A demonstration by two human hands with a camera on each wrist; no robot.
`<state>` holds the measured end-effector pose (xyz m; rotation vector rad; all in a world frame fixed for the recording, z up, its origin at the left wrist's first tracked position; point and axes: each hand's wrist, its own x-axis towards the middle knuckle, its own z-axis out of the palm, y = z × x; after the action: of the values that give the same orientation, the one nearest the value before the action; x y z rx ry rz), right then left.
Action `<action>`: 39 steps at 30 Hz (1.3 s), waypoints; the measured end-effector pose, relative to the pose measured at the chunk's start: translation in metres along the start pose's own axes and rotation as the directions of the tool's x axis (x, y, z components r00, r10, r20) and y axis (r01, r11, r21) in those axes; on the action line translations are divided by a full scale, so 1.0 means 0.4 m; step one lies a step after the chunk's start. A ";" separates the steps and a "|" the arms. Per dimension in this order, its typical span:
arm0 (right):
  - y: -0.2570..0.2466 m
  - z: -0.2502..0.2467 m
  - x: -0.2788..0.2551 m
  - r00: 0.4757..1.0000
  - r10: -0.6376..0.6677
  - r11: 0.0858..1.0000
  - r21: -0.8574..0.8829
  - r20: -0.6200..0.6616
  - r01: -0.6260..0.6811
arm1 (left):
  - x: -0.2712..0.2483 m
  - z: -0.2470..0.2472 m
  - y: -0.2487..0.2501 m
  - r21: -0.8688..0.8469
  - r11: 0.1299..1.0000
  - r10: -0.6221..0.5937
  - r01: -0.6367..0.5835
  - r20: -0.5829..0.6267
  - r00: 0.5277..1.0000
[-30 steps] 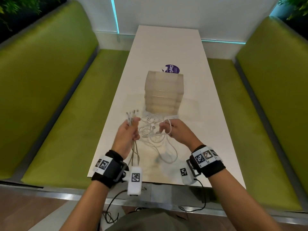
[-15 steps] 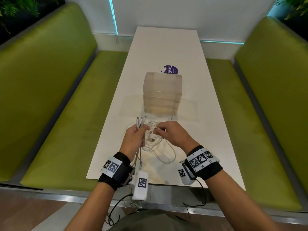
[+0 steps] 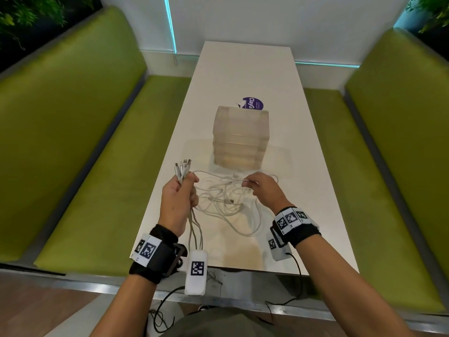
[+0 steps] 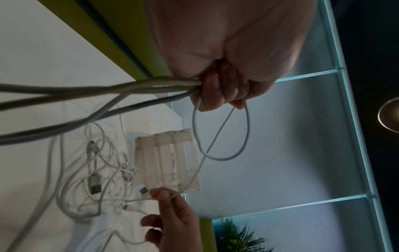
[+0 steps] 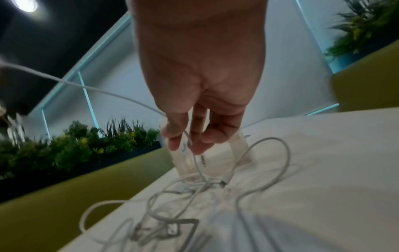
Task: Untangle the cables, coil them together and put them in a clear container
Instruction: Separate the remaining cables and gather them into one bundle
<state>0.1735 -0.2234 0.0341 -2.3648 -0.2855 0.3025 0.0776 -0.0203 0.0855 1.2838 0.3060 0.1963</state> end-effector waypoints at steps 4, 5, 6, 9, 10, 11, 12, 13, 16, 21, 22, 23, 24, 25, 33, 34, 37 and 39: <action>-0.070 0.011 -0.015 0.981 -0.193 0.981 0.007 -0.010 0.193 | 0.005 0.007 -0.020 0.198 0.980 -0.007 0.005 0.012 1.000; -0.092 0.015 -0.019 0.973 -0.230 0.973 0.019 0.001 0.230 | 0.001 0.017 -0.024 0.229 0.973 -0.030 0.019 0.046 0.999; -0.113 0.018 -0.023 0.964 -0.264 0.965 0.021 0.028 0.263 | -0.004 0.027 -0.027 0.246 0.969 -0.052 0.030 0.084 0.995; -0.156 0.025 -0.034 0.930 -0.354 0.925 -0.110 0.100 0.364 | -0.011 0.053 -0.034 0.272 0.962 -0.083 0.038 0.153 0.985; -0.164 0.026 -0.037 0.924 -0.370 0.913 -0.147 0.099 0.381 | -0.011 0.056 -0.035 0.287 0.957 -0.092 0.044 0.158 0.983; -0.168 0.027 -0.039 0.923 -0.375 0.907 -0.170 0.090 0.385 | -0.011 0.057 -0.035 0.306 0.951 -0.105 0.053 0.157 0.982; -0.173 0.026 -0.041 0.924 -0.374 0.903 -0.194 0.081 0.383 | -0.010 0.056 -0.037 0.319 0.945 -0.127 0.072 0.157 0.979; -0.175 0.026 -0.042 0.925 -0.372 0.900 -0.215 0.073 0.379 | -0.010 0.056 -0.037 0.308 0.946 -0.160 0.104 0.162 0.974; -0.180 0.023 -0.048 0.913 -0.406 0.877 -0.261 0.050 0.404 | -0.008 0.049 -0.033 0.137 0.966 -0.244 0.221 0.186 0.952; -0.191 0.044 -0.056 0.928 -0.369 0.909 -0.189 0.047 0.371 | -0.005 0.041 -0.020 0.004 0.964 -0.263 0.268 0.191 0.946; -0.185 0.048 -0.051 0.942 -0.331 0.927 -0.171 0.052 0.335 | -0.006 0.040 -0.017 -0.017 0.963 -0.260 0.268 0.184 0.948; -0.175 0.051 -0.044 0.956 -0.287 0.942 -0.160 0.067 0.294 | -0.006 0.036 -0.012 -0.041 0.962 -0.258 0.268 0.172 0.951; -0.158 0.054 -0.036 0.968 -0.237 0.956 -0.156 0.088 0.248 | -0.004 0.030 -0.005 -0.069 0.962 -0.252 0.265 0.156 0.955; -0.136 0.055 -0.029 0.976 -0.188 0.966 -0.160 0.108 0.204 | -0.002 0.023 0.004 -0.102 0.960 -0.246 0.260 0.136 0.960; 0.023 0.038 -0.002 1.000 0.004 0.995 -0.101 0.014 -0.003 | 0.008 -0.045 0.055 -0.262 0.953 -0.168 0.149 -0.051 0.985; 0.029 0.035 0.001 1.000 0.008 0.995 -0.096 0.004 -0.008 | 0.008 -0.048 0.053 -0.261 0.955 -0.159 0.139 -0.055 0.986; 0.008 0.026 -0.007 0.998 -0.059 0.997 -0.058 -0.037 0.056 | 0.010 -0.044 0.035 -0.195 0.973 -0.138 0.124 -0.057 0.989; -0.028 0.026 -0.026 0.987 -0.155 0.988 -0.007 -0.050 0.155 | 0.012 -0.031 0.012 -0.058 0.983 -0.176 0.174 -0.046 0.983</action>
<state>0.1592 -0.2119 0.0358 -2.3337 -0.4437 0.1679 0.0782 -0.0062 0.0863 1.1933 0.4526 0.0868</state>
